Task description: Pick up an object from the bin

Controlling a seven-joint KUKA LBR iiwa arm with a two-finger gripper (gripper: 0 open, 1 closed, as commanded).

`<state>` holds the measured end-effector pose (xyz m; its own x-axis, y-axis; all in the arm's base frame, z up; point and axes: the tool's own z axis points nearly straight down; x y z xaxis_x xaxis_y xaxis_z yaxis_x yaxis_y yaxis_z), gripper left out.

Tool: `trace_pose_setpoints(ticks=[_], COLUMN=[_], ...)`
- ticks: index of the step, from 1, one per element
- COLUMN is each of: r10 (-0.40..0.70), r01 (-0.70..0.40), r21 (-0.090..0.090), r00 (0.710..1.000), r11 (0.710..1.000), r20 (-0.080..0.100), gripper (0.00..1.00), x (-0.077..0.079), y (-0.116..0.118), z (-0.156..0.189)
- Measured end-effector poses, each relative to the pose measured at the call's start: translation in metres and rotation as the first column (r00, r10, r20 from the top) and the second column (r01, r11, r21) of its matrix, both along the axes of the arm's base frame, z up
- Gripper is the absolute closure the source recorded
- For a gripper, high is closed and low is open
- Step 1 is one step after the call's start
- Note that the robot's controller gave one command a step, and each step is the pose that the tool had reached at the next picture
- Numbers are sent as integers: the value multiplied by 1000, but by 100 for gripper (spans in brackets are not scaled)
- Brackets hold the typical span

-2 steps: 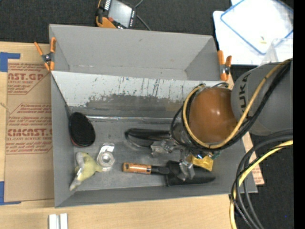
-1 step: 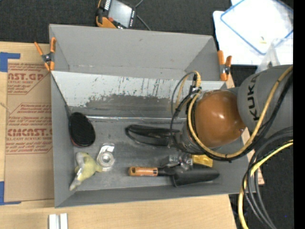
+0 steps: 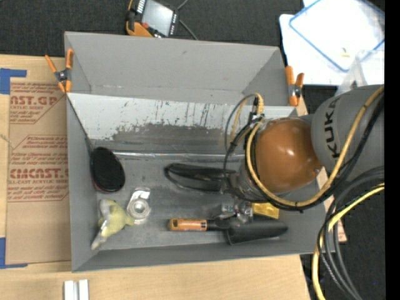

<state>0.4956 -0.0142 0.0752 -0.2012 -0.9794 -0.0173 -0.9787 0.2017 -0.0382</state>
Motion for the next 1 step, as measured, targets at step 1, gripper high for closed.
trace_pose_setpoints(ticks=[1], r10=[0], r01=[0], r21=[0], r00=[1000], r11=[1000], r20=[0], gripper=[100], x=[0], y=[0], z=[0])
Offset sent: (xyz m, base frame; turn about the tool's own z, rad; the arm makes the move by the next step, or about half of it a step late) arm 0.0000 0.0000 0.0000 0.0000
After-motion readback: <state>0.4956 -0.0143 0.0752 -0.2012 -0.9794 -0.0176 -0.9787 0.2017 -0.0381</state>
